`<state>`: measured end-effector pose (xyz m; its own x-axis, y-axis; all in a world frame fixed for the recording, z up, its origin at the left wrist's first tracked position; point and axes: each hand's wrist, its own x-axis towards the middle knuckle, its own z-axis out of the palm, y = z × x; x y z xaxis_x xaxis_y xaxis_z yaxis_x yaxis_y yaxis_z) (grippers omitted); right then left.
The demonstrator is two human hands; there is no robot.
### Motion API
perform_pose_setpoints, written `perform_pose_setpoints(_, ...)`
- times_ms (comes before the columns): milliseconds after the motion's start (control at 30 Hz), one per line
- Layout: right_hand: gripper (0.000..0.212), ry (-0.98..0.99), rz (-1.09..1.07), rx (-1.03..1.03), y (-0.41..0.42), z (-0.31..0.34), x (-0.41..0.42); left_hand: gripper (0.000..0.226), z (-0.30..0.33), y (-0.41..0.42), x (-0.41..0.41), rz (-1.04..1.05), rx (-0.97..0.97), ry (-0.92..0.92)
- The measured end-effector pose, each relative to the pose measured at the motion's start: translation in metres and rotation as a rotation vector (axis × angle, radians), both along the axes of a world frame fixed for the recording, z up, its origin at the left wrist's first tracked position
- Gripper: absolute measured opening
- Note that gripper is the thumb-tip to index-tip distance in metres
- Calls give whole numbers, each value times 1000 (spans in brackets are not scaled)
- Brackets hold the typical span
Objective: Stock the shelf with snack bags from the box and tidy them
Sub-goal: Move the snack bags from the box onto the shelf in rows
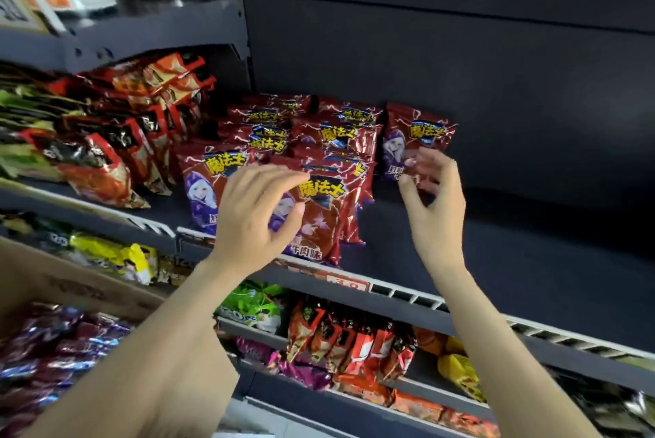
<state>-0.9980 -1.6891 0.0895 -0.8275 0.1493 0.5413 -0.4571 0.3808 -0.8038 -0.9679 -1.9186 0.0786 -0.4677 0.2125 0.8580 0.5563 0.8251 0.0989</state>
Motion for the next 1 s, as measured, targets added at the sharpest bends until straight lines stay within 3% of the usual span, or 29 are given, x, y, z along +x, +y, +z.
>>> perform_pose_setpoints(67,20,14,138,9,-33,10,41,21,-3,-21,23,-5,40,77)
perform_pose_setpoints(167,11,-42,428,99,-89,13,82,24,-12,-69,68,9,91,11)
perform_pose_setpoints(300,11,-146,779,404,-172,-7,104,28,-28,-152,140,191,124,-388)
perform_pose_setpoints(400,17,-189,947,647,-235,-28,112,26,-55,-220,190,388,155,-738)
perform_pose_setpoints(467,22,-194,1031,791,-276,-43,117,23,-79,-264,221,515,184,-867)
perform_pose_setpoints(633,41,-182,1127,1170,-371,-99,125,43,-142,-337,288,850,243,-1102)
perform_pose_setpoints(733,57,-211,1124,1356,-414,-143,133,62,-170,-360,315,995,290,-1334)
perform_pose_setpoints(867,76,-209,1140,1538,-454,-192,146,81,-195,-367,331,1016,99,-1642)
perform_pose_setpoints(1000,89,-224,1138,1614,-479,-223,155,84,-197,-371,330,958,-18,-1681)
